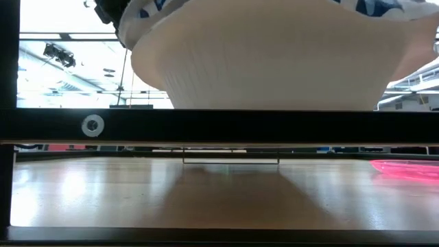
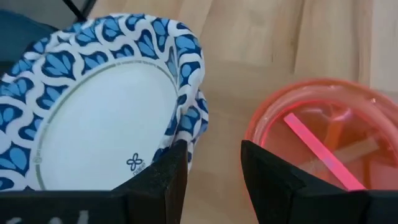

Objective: Place and stack plates onto a shelf
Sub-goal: Stack the blue patterned bowl on the blue patterned bowl on the shelf, then stack the pink transparent plate on the pink transparent plate on the shelf

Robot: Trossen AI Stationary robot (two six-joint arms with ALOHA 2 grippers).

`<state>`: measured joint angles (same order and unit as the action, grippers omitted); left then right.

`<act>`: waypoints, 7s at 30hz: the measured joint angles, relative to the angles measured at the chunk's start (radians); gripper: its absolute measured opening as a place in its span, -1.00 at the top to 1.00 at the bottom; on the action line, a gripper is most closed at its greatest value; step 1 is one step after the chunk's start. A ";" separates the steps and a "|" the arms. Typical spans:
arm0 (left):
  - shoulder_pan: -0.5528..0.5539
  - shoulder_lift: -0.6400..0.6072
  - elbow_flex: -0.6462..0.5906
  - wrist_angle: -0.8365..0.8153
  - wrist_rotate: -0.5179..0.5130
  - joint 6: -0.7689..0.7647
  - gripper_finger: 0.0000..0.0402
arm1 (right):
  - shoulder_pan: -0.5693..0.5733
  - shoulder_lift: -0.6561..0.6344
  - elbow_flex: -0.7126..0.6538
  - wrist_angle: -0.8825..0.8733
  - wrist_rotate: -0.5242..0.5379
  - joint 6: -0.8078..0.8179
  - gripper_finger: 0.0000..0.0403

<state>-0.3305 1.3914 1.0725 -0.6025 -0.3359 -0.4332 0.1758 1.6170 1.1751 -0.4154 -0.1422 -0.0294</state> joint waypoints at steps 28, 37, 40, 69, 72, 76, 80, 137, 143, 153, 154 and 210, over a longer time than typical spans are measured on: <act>0.000 0.000 0.000 0.006 0.000 -0.001 0.14 | 0.052 -0.049 0.031 -0.019 0.031 -0.079 0.23; 0.000 0.000 0.000 0.007 0.000 -0.001 0.14 | 0.051 -0.033 -0.015 -0.040 0.034 -0.066 0.23; 0.000 0.000 0.000 0.006 0.000 -0.001 0.14 | 0.052 -0.033 -0.039 -0.011 0.028 -0.052 0.23; 0.000 0.000 0.000 0.007 0.000 -0.001 0.14 | 0.051 -0.363 -0.011 -0.344 0.055 -0.041 0.23; 0.000 0.000 0.000 0.007 0.000 -0.001 0.14 | 0.051 -0.405 -0.011 -0.402 0.067 -0.041 0.23; 0.000 0.000 0.000 0.007 0.000 -0.001 0.14 | 0.051 -0.441 -0.022 -0.453 0.094 -0.041 0.23; 0.000 0.000 0.000 0.007 0.000 -0.001 0.14 | 0.036 -0.477 -0.107 -0.439 0.093 -0.037 0.23; 0.000 0.000 0.000 0.008 0.000 -0.001 0.14 | -0.290 -0.393 -0.733 -0.020 -0.200 -0.025 0.23; 0.000 0.000 0.000 0.008 0.000 -0.001 0.14 | -0.290 -0.331 -0.727 -0.012 -0.201 -0.026 0.23; 0.000 0.000 0.000 0.008 0.000 -0.001 0.14 | -0.290 -0.355 -0.731 -0.013 -0.205 -0.026 0.23; 0.000 0.000 0.000 0.008 0.000 -0.001 0.14 | -0.289 -0.354 -0.731 -0.012 -0.195 -0.026 0.23; 0.000 0.000 0.000 0.008 0.000 -0.001 0.14 | -0.339 -0.352 -0.535 -0.205 -0.068 -0.039 0.96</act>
<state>-0.3305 1.3914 1.0725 -0.5948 -0.3363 -0.4342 -0.1629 1.2648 0.6397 -0.6201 -0.2105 -0.0682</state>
